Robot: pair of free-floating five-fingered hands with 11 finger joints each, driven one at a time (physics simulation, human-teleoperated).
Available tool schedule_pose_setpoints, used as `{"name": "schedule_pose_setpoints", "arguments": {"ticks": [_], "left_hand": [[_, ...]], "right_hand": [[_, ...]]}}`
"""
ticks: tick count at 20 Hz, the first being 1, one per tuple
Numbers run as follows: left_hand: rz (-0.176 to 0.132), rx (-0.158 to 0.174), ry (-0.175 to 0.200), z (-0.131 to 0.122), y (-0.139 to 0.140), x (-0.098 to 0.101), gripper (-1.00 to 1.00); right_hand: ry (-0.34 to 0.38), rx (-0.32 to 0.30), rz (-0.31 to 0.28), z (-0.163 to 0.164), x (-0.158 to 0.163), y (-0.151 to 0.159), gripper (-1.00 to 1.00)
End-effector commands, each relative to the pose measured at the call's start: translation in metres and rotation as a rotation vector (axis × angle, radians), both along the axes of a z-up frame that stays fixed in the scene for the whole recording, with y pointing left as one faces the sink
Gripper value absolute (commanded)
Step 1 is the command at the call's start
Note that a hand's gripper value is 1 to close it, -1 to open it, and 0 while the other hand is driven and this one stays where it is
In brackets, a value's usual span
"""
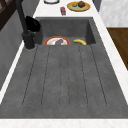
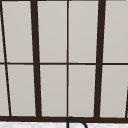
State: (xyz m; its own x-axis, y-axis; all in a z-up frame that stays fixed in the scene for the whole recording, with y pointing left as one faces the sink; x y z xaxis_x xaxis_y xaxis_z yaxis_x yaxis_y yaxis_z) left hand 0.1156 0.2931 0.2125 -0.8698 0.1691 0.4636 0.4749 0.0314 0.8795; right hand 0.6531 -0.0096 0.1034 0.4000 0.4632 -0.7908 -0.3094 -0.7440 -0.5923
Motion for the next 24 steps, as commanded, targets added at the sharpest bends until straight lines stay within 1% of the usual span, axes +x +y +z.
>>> {"name": "schedule_pose_setpoints", "arguments": {"ticks": [1, 2, 4, 7, 13, 15, 16, 17, 18, 19, 20, 21, 22, 23, 24], "left_hand": [[0.000, 0.000, 0.000, 0.000, 0.000, 0.000, 0.00], [0.000, 0.000, 0.000, 0.000, 0.000, 0.000, 0.00], [0.000, 0.000, 0.000, 0.000, 0.000, 0.000, 0.00], [0.000, 0.000, 0.000, 0.000, 0.000, 0.000, 0.00], [0.000, 0.000, 0.000, 0.000, 0.000, 0.000, 0.00], [0.000, 0.000, 0.000, 0.000, 0.000, 0.000, 0.00], [0.000, 0.000, 0.000, 0.000, 0.000, 0.000, 0.00], [0.000, 0.000, 0.000, 0.000, 0.000, 0.000, 0.00], [0.000, 0.000, 0.000, 0.000, 0.000, 0.000, 0.00], [0.000, 0.000, 0.000, 0.000, 0.000, 0.000, 0.00], [0.000, 0.000, 0.000, 0.000, 0.000, 0.000, 0.00], [0.000, 0.000, 0.000, 0.000, 0.000, 0.000, 0.00], [0.000, 0.000, 0.000, 0.000, 0.000, 0.000, 0.00], [0.000, 0.000, 0.000, 0.000, 0.000, 0.000, 0.00], [0.000, 0.000, 0.000, 0.000, 0.000, 0.000, 0.00]], "right_hand": [[0.059, 0.102, 0.022, 0.007, 0.009, 0.015, 1.00], [0.028, 0.122, 0.000, 0.000, 0.007, 0.016, 1.00], [0.009, 0.118, -0.005, 0.001, 0.005, 0.017, 1.00], [0.016, 0.113, -0.005, -0.005, 0.000, 0.015, 1.00], [0.025, 0.118, -0.005, -0.004, 0.000, 0.013, 1.00], [0.028, 0.119, -0.005, -0.003, 0.001, 0.006, 1.00], [0.022, 0.120, 0.031, -0.004, 0.000, -0.002, 1.00], [0.023, 0.053, 0.004, -0.006, 0.013, 0.000, 1.00], [0.008, 0.027, 0.009, -0.001, 0.005, -0.001, 1.00], [0.008, 0.036, 0.012, -0.003, 0.005, -0.001, 1.00], [0.008, 0.033, 0.012, -0.003, 0.004, 0.000, 1.00], [0.010, 0.057, 0.001, -0.001, 0.009, 0.000, -1.00], [0.023, 0.109, -0.006, 0.003, 0.007, -0.002, -1.00], [0.051, 0.149, -0.003, 0.003, 0.008, -0.002, -1.00], [0.056, 0.164, -0.003, 0.001, 0.009, -0.002, -1.00]]}}
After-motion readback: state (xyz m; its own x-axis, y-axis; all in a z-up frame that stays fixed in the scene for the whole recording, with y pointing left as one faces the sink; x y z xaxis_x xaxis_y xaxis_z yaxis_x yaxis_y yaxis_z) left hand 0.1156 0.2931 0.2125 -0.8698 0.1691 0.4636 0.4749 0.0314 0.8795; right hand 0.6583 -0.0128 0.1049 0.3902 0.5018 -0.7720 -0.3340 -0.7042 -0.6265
